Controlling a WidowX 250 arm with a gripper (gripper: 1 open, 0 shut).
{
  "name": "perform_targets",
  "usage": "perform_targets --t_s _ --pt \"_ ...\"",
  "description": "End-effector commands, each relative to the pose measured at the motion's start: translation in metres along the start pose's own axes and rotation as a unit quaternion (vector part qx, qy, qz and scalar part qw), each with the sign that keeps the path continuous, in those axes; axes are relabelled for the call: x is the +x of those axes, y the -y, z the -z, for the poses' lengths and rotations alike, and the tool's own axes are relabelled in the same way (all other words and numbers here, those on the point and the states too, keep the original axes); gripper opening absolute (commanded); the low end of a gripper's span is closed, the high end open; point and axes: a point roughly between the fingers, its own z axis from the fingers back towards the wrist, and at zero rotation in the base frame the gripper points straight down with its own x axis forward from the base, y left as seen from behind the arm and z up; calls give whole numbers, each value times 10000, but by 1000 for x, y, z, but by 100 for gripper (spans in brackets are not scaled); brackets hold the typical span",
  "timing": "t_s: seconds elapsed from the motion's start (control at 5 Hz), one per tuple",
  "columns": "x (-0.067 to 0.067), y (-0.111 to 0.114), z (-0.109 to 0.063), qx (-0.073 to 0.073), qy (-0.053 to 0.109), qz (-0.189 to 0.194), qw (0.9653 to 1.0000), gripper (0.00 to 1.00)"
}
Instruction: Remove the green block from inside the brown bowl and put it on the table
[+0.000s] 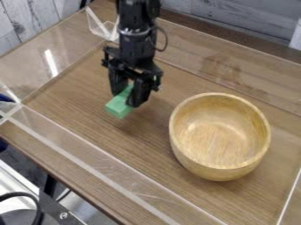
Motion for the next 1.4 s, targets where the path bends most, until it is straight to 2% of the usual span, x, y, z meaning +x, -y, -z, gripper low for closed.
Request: perform_targets --t_s 0.0,0.4,1.2 --pt "7 -7 -1 68 149 -59 9998 0" --pt "12 -9 4 52 144 -93 9998 0" --pt "18 -12 4 -36 208 -183 9996 0"
